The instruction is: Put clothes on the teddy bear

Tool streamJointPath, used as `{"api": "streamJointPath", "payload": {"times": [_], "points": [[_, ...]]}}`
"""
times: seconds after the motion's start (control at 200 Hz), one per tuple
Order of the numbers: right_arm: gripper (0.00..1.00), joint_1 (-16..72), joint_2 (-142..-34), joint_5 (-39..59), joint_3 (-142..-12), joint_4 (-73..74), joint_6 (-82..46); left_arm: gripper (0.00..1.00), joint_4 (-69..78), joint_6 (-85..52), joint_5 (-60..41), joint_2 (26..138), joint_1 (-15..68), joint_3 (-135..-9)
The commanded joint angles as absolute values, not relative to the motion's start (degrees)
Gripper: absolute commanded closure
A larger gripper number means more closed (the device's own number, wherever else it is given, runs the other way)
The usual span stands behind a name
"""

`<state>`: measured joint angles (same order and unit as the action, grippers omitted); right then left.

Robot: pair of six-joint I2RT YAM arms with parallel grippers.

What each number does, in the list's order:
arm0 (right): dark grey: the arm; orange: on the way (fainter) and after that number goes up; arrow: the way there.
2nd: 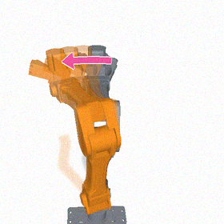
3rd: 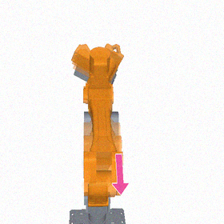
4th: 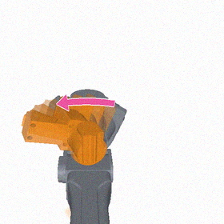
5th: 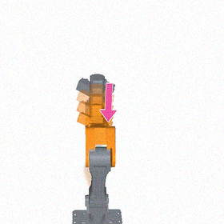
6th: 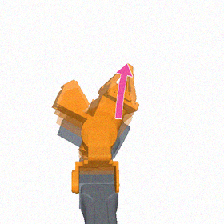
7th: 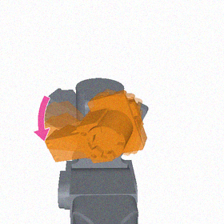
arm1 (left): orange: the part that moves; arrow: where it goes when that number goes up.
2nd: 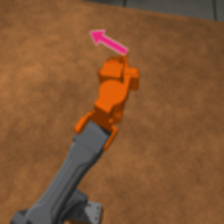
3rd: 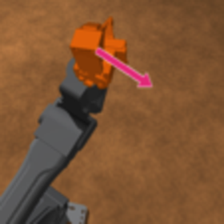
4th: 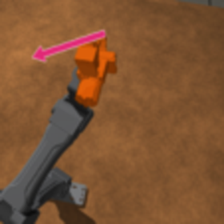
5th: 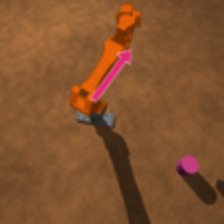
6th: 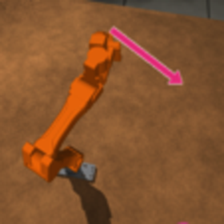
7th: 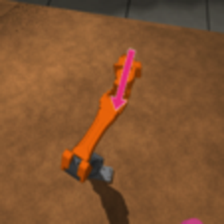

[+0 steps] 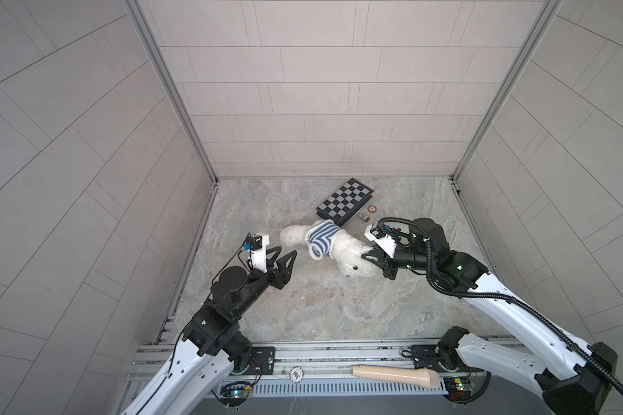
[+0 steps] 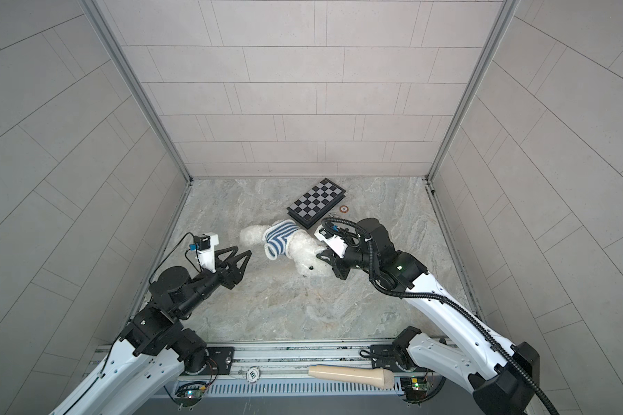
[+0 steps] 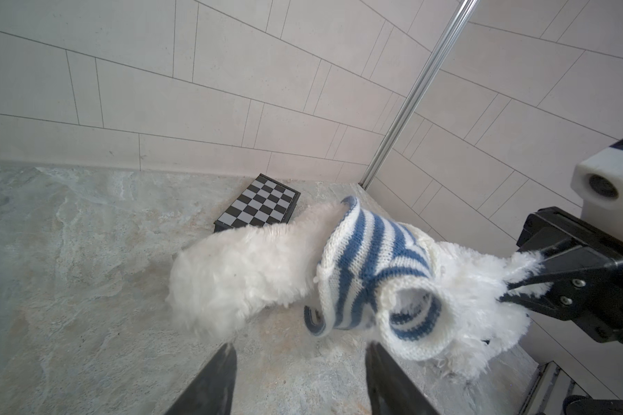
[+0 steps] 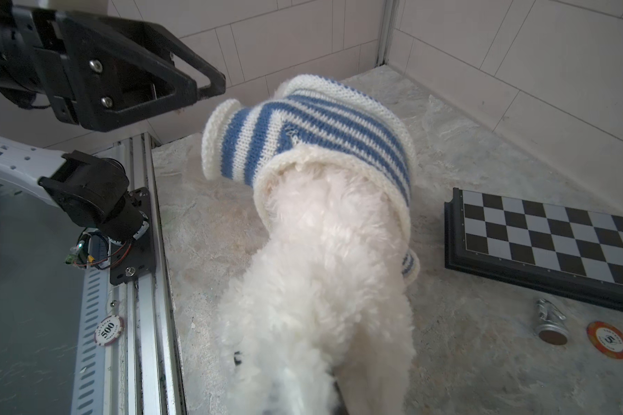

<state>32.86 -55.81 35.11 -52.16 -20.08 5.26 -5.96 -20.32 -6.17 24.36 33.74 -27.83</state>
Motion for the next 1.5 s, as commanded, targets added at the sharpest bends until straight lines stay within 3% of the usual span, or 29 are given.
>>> {"api": "streamJointPath", "payload": {"times": [0.0,0.25,0.396,0.616,1.061,1.492], "points": [[1.0,31.09,-54.22,41.37,-53.82,-14.32,2.64,0.38,0.34,-18.05,-9.98,23.58,36.24,-27.02],[1.0,27.77,-59.11,48.01,-56.08,-14.15,-1.64,0.3,2.81,-12.66,-15.67,31.12,44.53,-31.55],[1.0,27.42,-60.96,49.78,-57.16,-13.69,-4.72,0.28,2.11,-10.26,-12.65,35.29,48.86,-32.58],[1.0,25.48,-64.39,53.21,-57.32,-11.33,-11.0,0.26,3.19,-8.07,-11.64,38.59,50.5,-31.97],[1.0,25.04,-64.69,53.9,-57.18,-10.37,-10.46,0.25,11.57,-6.96,-7.0,47.19,52.16,-32.09],[1.0,25.05,-64.23,54.51,-56.09,-9.4,-9.95,0.43,16.66,-7.45,-5.67,56.39,52.19,-35.53]]}}
